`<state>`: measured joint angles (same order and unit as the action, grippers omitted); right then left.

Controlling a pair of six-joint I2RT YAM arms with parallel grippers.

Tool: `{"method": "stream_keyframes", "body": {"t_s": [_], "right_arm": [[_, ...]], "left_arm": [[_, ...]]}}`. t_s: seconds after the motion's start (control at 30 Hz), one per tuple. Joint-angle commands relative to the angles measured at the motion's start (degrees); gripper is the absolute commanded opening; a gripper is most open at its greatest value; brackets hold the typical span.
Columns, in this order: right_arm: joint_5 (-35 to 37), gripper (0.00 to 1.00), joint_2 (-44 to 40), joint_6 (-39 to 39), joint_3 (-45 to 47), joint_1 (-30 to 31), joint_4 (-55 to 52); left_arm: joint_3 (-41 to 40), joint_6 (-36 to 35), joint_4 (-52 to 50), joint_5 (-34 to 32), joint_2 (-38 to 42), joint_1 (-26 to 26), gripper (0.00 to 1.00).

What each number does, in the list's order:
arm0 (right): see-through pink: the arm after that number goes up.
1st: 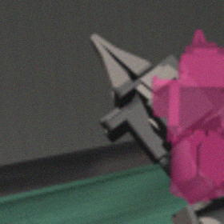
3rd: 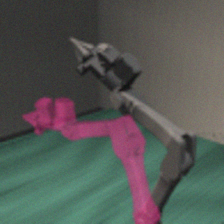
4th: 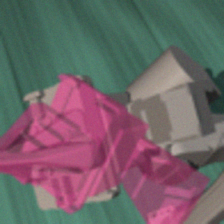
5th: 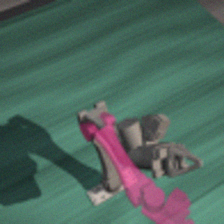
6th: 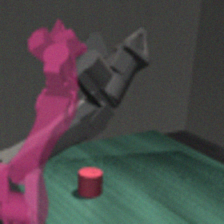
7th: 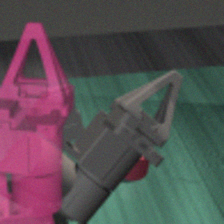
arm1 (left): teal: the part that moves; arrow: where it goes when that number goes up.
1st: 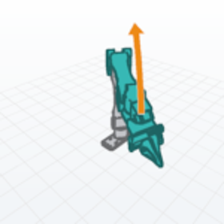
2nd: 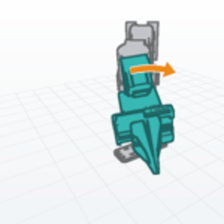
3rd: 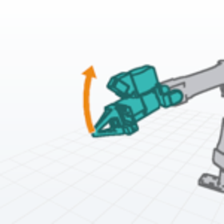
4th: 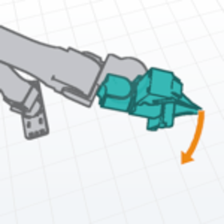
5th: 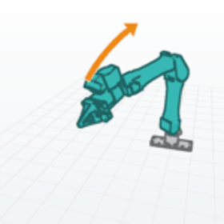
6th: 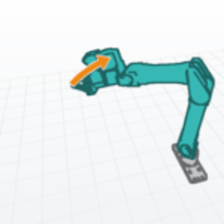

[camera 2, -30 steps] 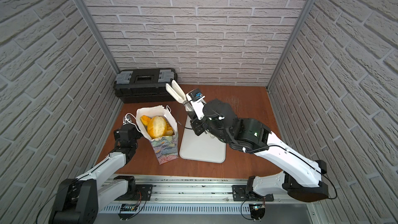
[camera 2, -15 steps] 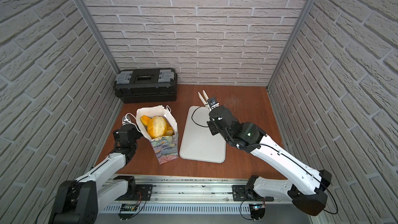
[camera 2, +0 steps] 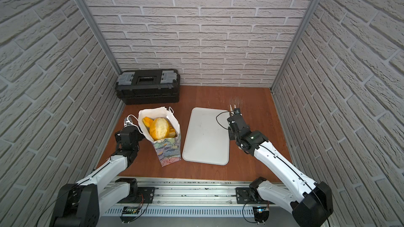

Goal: Pack bread into a paper bag
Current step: Place the clamp at the center of the board.

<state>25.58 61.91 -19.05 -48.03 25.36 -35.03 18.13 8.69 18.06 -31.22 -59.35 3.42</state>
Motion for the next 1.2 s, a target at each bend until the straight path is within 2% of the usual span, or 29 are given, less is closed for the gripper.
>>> {"method": "stream_keyframes", "body": {"t_s": [0.0, 0.23, 0.53, 0.73, 1.17], "right_arm": [[-2.64, 0.11, 1.49, -3.17, 3.1, -3.26, 7.56], [-9.31, 0.1, 7.93, -4.07, 7.59, -9.99, 13.4], [-17.46, 0.11, 18.73, -2.82, 4.79, -16.0, 17.86], [-22.08, 0.11, 25.32, -2.84, 0.99, -18.94, 16.44], [-21.99, 0.17, 31.78, -3.63, -3.3, -20.05, 11.57]], "left_arm": [[-0.99, 0.2, 2.41, -0.15, 0.55, -0.34, 0.98], [-0.99, 0.27, 2.51, -0.12, 0.22, -0.34, 0.98], [-0.99, 0.03, 2.42, -0.15, 0.25, -0.34, 0.98], [-1.17, -0.1, 2.25, -0.33, 0.55, -0.34, 0.98], [-1.39, -0.25, 2.16, -0.35, 1.23, -0.34, 0.98]]}}
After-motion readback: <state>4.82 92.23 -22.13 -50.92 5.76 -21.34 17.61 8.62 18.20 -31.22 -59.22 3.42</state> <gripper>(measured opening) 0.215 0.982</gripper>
